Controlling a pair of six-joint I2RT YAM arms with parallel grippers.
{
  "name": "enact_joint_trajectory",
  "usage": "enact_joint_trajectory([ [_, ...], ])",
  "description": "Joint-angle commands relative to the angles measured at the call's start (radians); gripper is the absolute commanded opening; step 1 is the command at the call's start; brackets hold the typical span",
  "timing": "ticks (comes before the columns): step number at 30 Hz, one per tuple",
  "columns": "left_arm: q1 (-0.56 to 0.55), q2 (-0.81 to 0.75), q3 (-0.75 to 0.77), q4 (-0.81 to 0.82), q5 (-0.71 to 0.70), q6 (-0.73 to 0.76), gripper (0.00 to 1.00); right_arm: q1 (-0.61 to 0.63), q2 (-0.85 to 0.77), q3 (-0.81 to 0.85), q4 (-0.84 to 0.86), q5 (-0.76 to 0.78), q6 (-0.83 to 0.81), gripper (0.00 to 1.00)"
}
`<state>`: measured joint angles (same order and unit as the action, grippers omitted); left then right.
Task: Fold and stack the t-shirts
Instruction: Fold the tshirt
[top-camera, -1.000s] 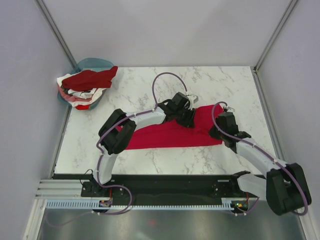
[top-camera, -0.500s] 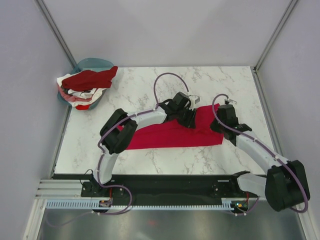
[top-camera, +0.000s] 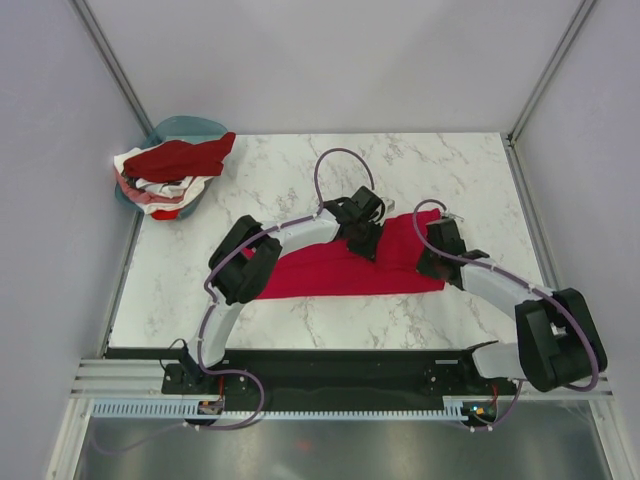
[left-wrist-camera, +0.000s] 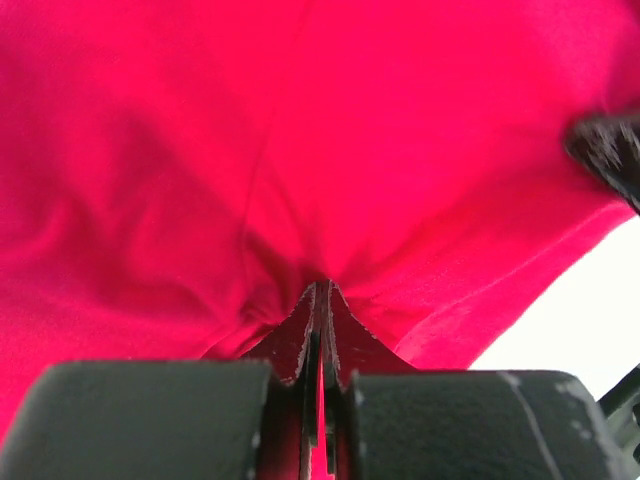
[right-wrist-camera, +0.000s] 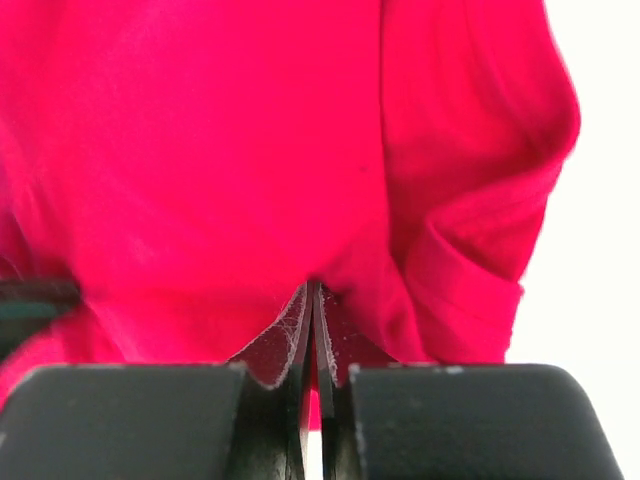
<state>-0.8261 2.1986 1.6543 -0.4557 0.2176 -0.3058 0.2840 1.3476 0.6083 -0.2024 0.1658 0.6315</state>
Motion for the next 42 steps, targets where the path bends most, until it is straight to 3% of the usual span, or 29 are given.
enact_joint_trajectory([
  [1, 0.005, -0.043, 0.009, -0.064, -0.043, 0.028, 0.02, 0.0, -0.161, -0.077, 0.008, -0.034, -0.006, 0.09],
  [9, 0.012, -0.06, 0.012, -0.078, -0.017, 0.028, 0.03, -0.002, -0.304, -0.156, -0.04, -0.008, 0.06, 0.14],
  [11, 0.012, -0.089, -0.02, -0.051, 0.014, 0.037, 0.07, 0.0, -0.3, -0.153, -0.038, -0.003, 0.06, 0.18],
  [13, 0.01, -0.155, -0.088, 0.03, 0.068, 0.045, 0.22, 0.0, -0.301, -0.151, -0.04, -0.011, 0.059, 0.2],
  [15, 0.01, -0.204, -0.132, 0.105, 0.091, 0.045, 0.29, -0.002, -0.312, -0.156, -0.04, -0.011, 0.069, 0.32],
  [17, 0.01, -0.272, -0.188, 0.147, 0.086, 0.043, 0.3, -0.002, -0.318, -0.166, -0.046, 0.006, 0.082, 0.5],
  [18, 0.012, -0.29, -0.206, 0.188, 0.082, 0.042, 0.3, -0.002, -0.317, -0.17, -0.046, 0.008, 0.088, 0.54],
  [23, 0.016, -0.468, -0.367, 0.322, -0.006, 0.01, 0.32, 0.0, -0.234, -0.177, -0.051, 0.06, 0.155, 0.54],
  [27, 0.025, -0.557, -0.439, 0.344, -0.21, -0.024, 0.32, -0.017, -0.09, -0.153, -0.022, 0.072, 0.181, 0.5],
  [30, 0.062, -0.609, -0.494, 0.331, -0.309, -0.085, 0.32, -0.055, 0.036, -0.076, -0.006, 0.055, 0.175, 0.45],
  [36, 0.185, -0.686, -0.586, 0.356, -0.29, -0.211, 0.32, -0.069, 0.312, 0.249, -0.026, 0.176, 0.11, 0.43],
  [40, 0.188, -0.729, -0.602, 0.359, -0.325, -0.219, 0.31, -0.069, 0.598, 0.705, -0.124, 0.161, 0.015, 0.46],
  [42, 0.189, -0.74, -0.614, 0.371, -0.337, -0.217, 0.31, -0.071, 0.744, 0.851, -0.166, 0.133, -0.018, 0.51],
])
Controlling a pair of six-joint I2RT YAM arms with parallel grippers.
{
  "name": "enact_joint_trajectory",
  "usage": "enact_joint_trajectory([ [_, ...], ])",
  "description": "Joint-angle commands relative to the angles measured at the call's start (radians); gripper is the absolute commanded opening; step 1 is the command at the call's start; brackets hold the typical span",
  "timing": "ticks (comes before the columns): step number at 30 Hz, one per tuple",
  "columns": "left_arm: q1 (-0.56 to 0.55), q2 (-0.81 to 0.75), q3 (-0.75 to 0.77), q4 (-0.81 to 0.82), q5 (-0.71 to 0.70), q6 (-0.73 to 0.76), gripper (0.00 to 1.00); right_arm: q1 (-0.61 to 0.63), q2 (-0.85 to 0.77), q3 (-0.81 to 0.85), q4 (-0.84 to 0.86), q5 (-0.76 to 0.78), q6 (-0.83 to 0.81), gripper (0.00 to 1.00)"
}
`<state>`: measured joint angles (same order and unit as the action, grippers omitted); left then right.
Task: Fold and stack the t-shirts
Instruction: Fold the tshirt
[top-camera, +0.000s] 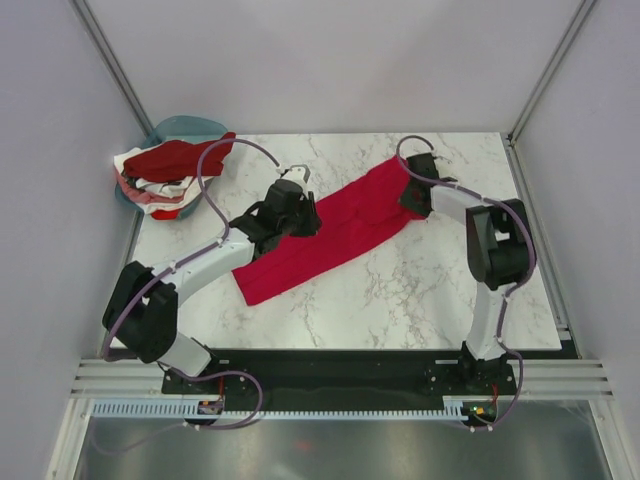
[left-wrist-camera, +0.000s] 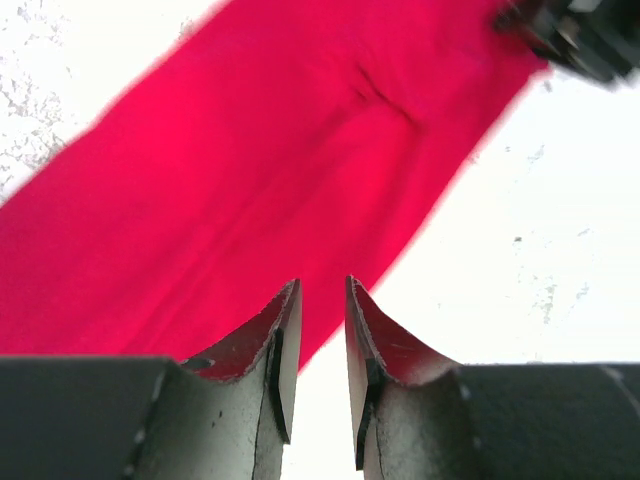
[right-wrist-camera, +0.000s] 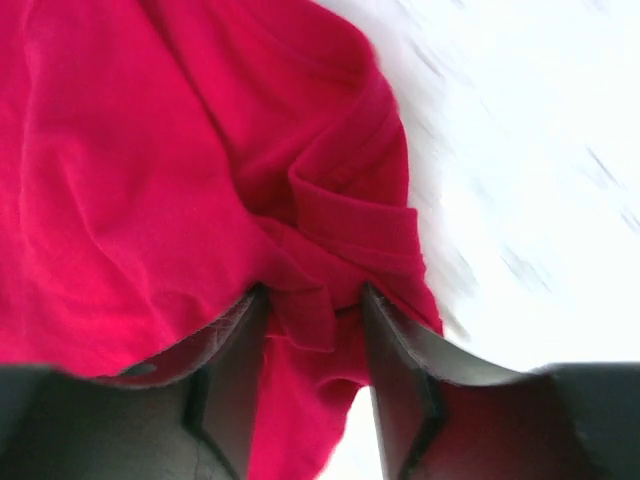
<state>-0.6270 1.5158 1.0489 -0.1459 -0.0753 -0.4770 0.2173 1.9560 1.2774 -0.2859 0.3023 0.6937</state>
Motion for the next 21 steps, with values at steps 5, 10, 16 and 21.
enact_joint_trajectory([
  [5, -0.01, -0.051, -0.006, 0.068, -0.021, -0.045, 0.32, -0.002, 0.101, 0.254, 0.082, -0.135, -0.126, 0.82],
  [10, -0.011, -0.055, -0.004, 0.068, -0.024, -0.046, 0.32, 0.007, -0.008, 0.125, 0.163, -0.158, -0.111, 0.8],
  [16, -0.01, -0.075, -0.02, 0.068, -0.055, -0.034, 0.32, 0.005, -0.08, -0.001, 0.195, -0.151, -0.01, 0.77],
  [21, -0.01, -0.077, -0.02, 0.068, -0.058, -0.028, 0.32, 0.004, -0.08, -0.03, 0.188, -0.111, 0.009, 0.71],
])
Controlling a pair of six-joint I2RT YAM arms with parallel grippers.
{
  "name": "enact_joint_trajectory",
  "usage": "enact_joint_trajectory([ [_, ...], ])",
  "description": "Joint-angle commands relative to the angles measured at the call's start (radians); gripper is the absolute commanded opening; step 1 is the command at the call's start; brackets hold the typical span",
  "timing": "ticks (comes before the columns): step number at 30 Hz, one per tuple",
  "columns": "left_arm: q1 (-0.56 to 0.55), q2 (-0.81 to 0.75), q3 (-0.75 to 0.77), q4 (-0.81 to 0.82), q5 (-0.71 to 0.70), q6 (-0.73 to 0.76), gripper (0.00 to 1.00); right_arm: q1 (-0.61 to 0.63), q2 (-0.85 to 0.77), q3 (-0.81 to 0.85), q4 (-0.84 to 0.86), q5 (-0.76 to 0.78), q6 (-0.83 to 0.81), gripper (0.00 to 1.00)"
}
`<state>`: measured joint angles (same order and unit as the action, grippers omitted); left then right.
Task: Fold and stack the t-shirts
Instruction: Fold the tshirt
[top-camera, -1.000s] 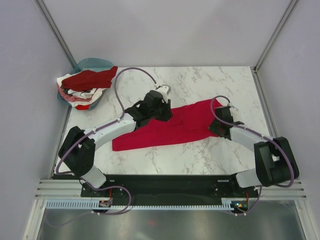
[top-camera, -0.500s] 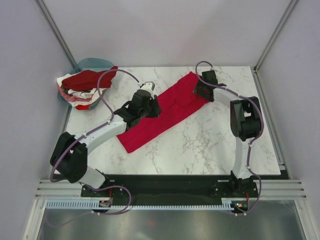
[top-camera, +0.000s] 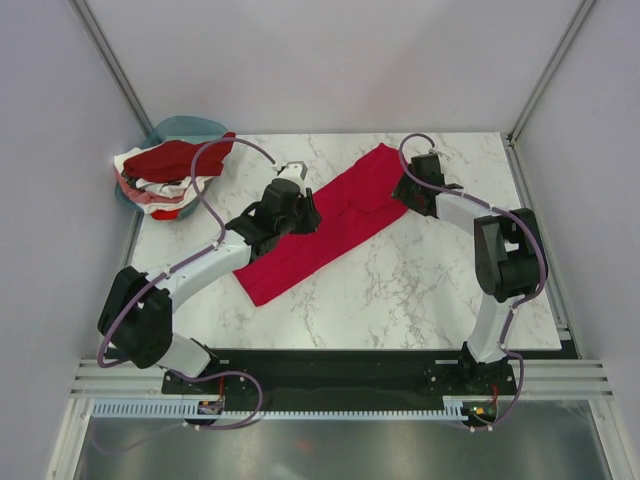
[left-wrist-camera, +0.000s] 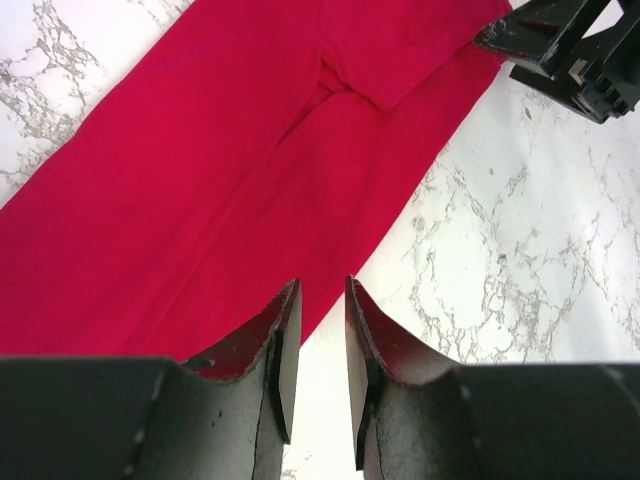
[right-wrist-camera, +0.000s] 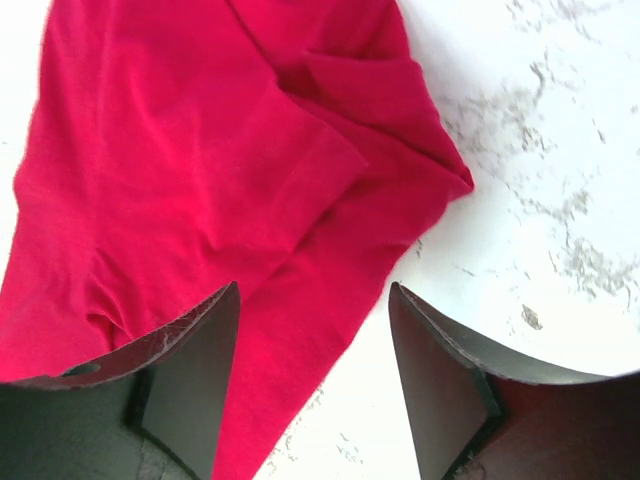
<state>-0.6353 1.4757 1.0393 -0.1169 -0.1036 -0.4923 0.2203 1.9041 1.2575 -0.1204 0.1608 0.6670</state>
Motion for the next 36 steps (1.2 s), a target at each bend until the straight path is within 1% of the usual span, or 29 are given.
enact_joint_trajectory([
  [1, -0.001, -0.038, -0.012, 0.039, -0.03, -0.012, 0.31, -0.002, -0.019, -0.012, 0.021, 0.032, 0.037, 0.69],
  [6, -0.003, -0.041, -0.012, 0.037, -0.038, -0.012, 0.32, -0.007, 0.01, -0.023, 0.014, 0.029, 0.095, 0.69],
  [9, -0.003, -0.041, -0.013, 0.037, -0.034, -0.012, 0.32, -0.013, 0.045, -0.03, 0.051, 0.003, 0.131, 0.69],
  [11, -0.001, -0.045, -0.013, 0.036, -0.038, -0.012, 0.32, -0.024, 0.09, -0.023, 0.065, -0.01, 0.152, 0.66],
  [14, -0.001, -0.049, -0.013, 0.036, -0.041, -0.012, 0.32, -0.041, 0.144, -0.013, 0.097, -0.032, 0.181, 0.57],
  [15, -0.001, -0.049, -0.015, 0.036, -0.041, -0.012, 0.32, -0.045, 0.154, -0.017, 0.109, -0.03, 0.186, 0.49],
  [17, -0.003, -0.048, -0.018, 0.036, -0.044, -0.012, 0.32, -0.067, 0.167, -0.006, 0.113, -0.018, 0.19, 0.41],
  [18, -0.001, -0.046, -0.018, 0.036, -0.045, -0.012, 0.32, -0.076, 0.185, 0.006, 0.113, -0.012, 0.187, 0.32],
  [19, -0.001, -0.043, -0.013, 0.036, -0.044, -0.012, 0.32, -0.096, 0.197, 0.023, 0.113, -0.015, 0.181, 0.27],
  [21, -0.001, -0.031, -0.009, 0.036, -0.036, -0.012, 0.32, -0.12, 0.261, 0.104, 0.111, -0.056, 0.161, 0.15],
  [22, -0.003, -0.026, -0.002, 0.034, -0.024, -0.012, 0.31, -0.143, 0.288, 0.14, 0.113, -0.069, 0.157, 0.11],
  [23, -0.001, -0.022, 0.001, 0.034, -0.018, -0.014, 0.32, -0.154, 0.312, 0.216, 0.09, -0.078, 0.154, 0.1],
  [24, -0.003, -0.009, 0.002, 0.034, -0.01, -0.014, 0.32, -0.163, 0.36, 0.258, 0.081, -0.087, 0.14, 0.1],
  [25, -0.003, -0.002, 0.013, 0.033, 0.005, -0.014, 0.32, -0.173, 0.384, 0.299, 0.073, -0.108, 0.129, 0.13],
  [26, -0.003, 0.004, 0.018, 0.026, 0.016, -0.015, 0.32, -0.182, 0.407, 0.391, 0.044, -0.119, 0.112, 0.18],
  [27, -0.004, 0.018, 0.024, 0.026, 0.037, -0.015, 0.32, -0.182, 0.443, 0.436, 0.024, -0.133, 0.071, 0.42],
  [28, -0.003, 0.023, 0.033, 0.025, 0.051, -0.015, 0.32, -0.179, 0.453, 0.475, 0.002, -0.151, 0.06, 0.55],
  [30, -0.004, 0.034, 0.042, 0.025, 0.083, -0.008, 0.32, -0.173, 0.425, 0.479, 0.002, -0.159, 0.054, 0.73],
  [31, -0.004, 0.041, 0.051, 0.025, 0.14, -0.003, 0.34, -0.167, 0.405, 0.458, 0.04, -0.159, 0.054, 0.73],
  [33, -0.013, 0.047, 0.057, 0.026, 0.176, 0.018, 0.38, -0.157, 0.333, 0.369, 0.068, -0.158, 0.057, 0.74],
  [34, -0.017, 0.046, 0.056, 0.028, 0.165, 0.021, 0.4, -0.151, 0.308, 0.341, 0.079, -0.179, 0.056, 0.74],
  [36, -0.018, 0.043, 0.053, 0.026, 0.136, 0.026, 0.41, -0.134, 0.239, 0.26, 0.094, -0.211, 0.052, 0.72],
])
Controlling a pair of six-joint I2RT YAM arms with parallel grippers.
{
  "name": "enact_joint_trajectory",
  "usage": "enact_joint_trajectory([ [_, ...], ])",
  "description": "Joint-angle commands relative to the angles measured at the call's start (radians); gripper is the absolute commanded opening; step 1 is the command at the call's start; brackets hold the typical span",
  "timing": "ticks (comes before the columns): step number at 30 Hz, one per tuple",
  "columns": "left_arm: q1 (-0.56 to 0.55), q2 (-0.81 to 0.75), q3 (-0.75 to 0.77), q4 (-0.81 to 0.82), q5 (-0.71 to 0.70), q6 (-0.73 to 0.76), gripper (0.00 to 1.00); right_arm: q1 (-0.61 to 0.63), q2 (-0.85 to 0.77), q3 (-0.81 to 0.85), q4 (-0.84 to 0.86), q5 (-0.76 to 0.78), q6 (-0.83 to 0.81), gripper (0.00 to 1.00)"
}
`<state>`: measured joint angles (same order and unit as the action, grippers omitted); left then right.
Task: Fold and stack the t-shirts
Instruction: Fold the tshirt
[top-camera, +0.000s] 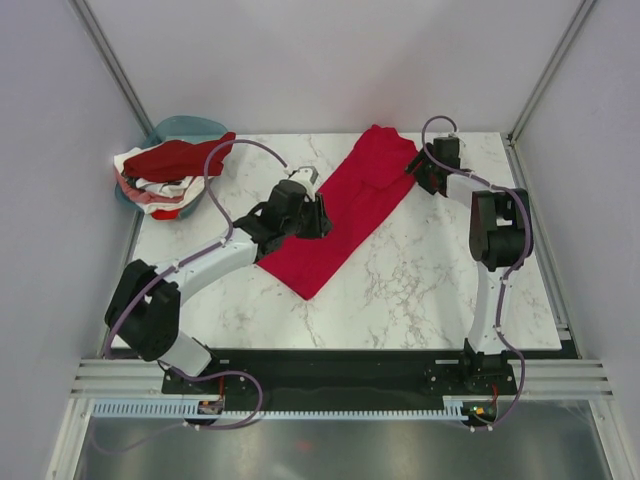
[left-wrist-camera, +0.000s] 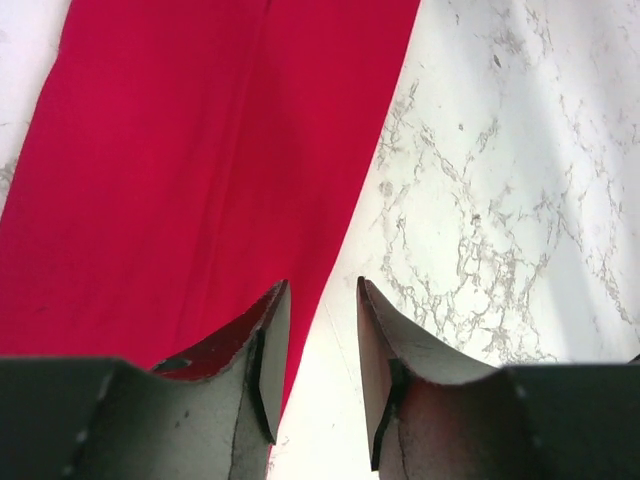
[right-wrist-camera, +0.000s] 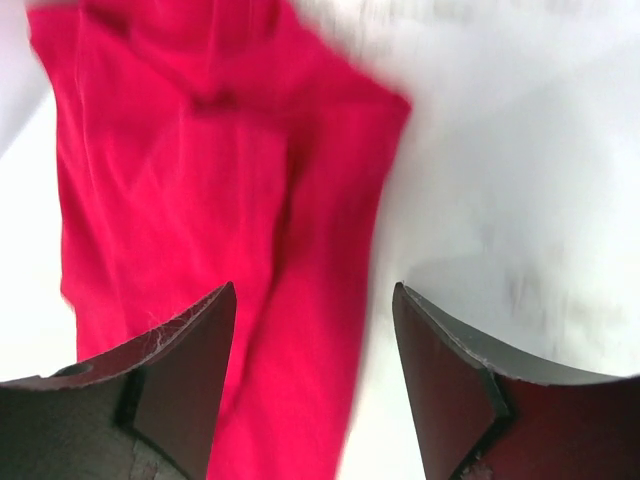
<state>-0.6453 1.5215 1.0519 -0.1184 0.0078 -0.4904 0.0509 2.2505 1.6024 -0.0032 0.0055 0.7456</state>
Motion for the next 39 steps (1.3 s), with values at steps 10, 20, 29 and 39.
enact_joint_trajectory([
  [10, 0.003, -0.133, -0.027, -0.017, -0.3, -0.017, 0.42, 0.243, -0.436, -0.551, 0.021, 0.02, 0.009, 0.68],
  [20, 0.006, -0.31, -0.165, 0.031, -0.523, -0.109, 0.33, 0.539, -0.663, -0.963, 0.173, 0.091, 0.172, 0.63],
  [29, 0.004, -0.322, -0.174, 0.052, -0.536, -0.089, 0.31, 0.753, -0.556, -0.885, 0.213, 0.114, 0.245, 0.63],
  [39, 0.003, -0.314, -0.167, 0.066, -0.494, -0.057, 0.3, 0.804, -0.466, -0.821, 0.137, 0.036, 0.167, 0.0],
])
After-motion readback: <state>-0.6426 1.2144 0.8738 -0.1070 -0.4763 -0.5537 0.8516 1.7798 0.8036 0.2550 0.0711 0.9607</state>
